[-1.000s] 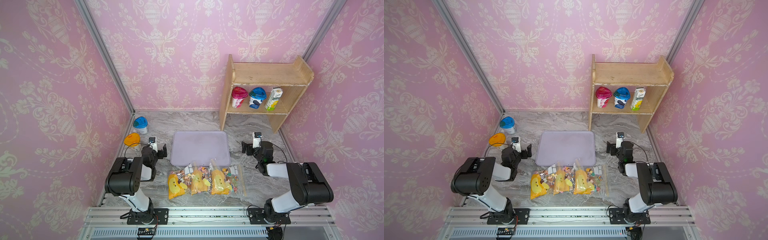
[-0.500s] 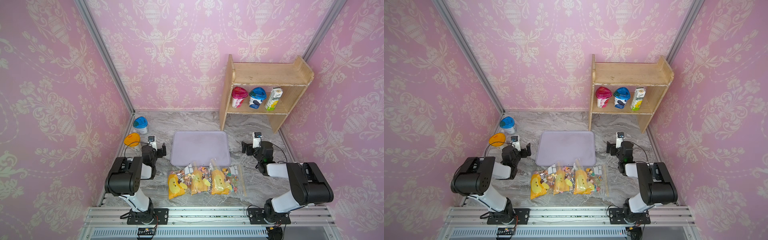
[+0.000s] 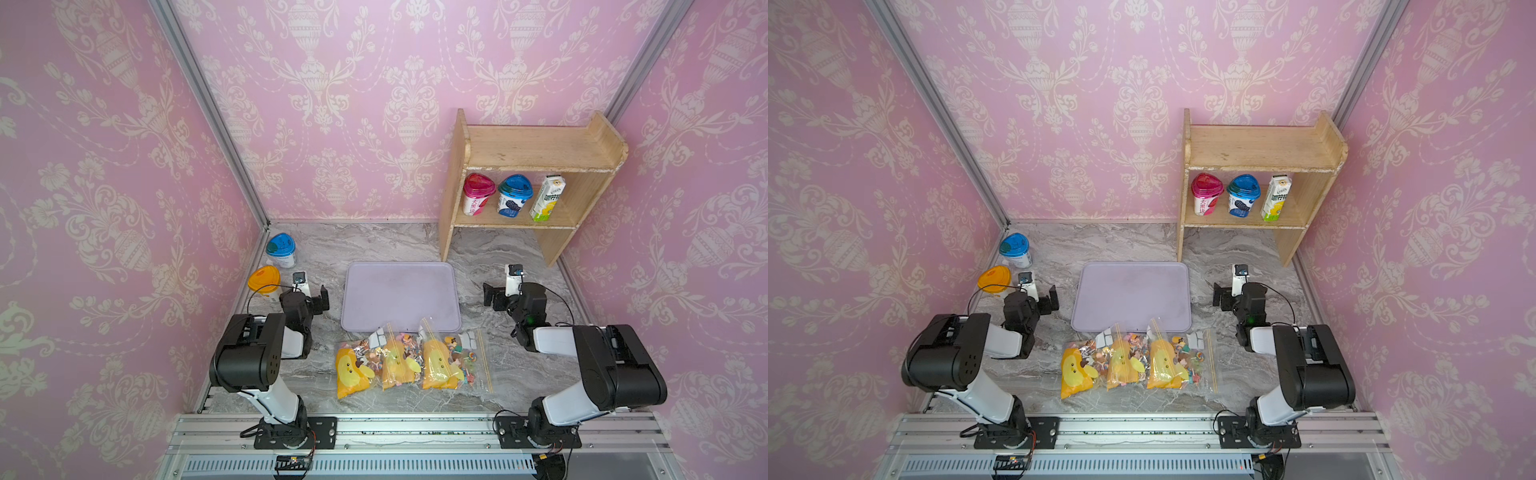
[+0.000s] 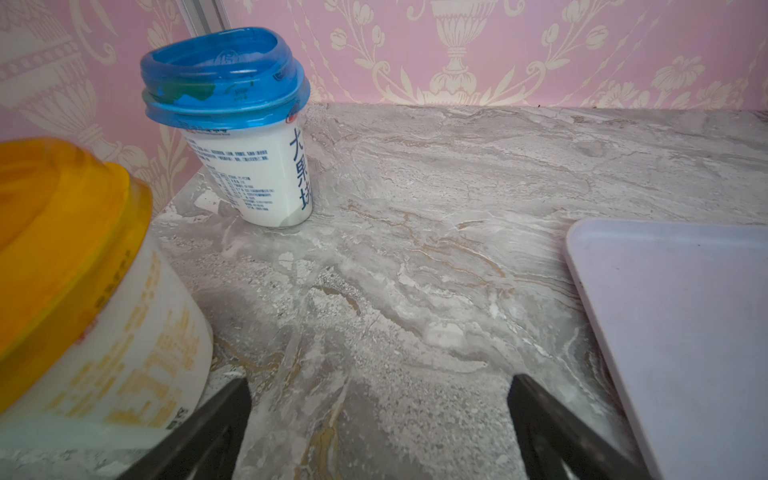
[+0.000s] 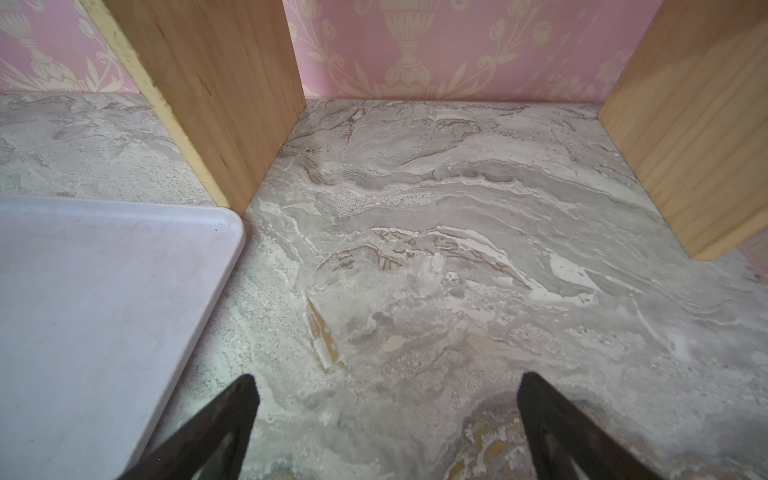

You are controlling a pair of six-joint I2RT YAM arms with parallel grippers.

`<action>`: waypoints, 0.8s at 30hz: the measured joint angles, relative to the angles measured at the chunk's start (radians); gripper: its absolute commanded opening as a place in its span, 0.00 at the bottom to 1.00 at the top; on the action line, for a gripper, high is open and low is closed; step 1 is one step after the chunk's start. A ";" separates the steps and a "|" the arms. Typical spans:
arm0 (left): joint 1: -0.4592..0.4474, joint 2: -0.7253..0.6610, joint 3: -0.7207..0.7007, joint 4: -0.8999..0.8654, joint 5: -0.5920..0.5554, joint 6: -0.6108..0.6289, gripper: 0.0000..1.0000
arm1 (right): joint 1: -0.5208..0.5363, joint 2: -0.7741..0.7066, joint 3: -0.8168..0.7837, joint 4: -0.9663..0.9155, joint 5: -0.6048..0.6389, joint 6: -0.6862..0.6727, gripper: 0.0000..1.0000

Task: Pour candies out of the ziploc bag
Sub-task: Adjust the ziploc bag at the center of the board.

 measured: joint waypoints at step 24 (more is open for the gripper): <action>-0.239 -0.536 0.134 -0.518 -0.239 -0.044 0.99 | 0.156 -0.291 0.436 -0.872 0.205 0.244 1.00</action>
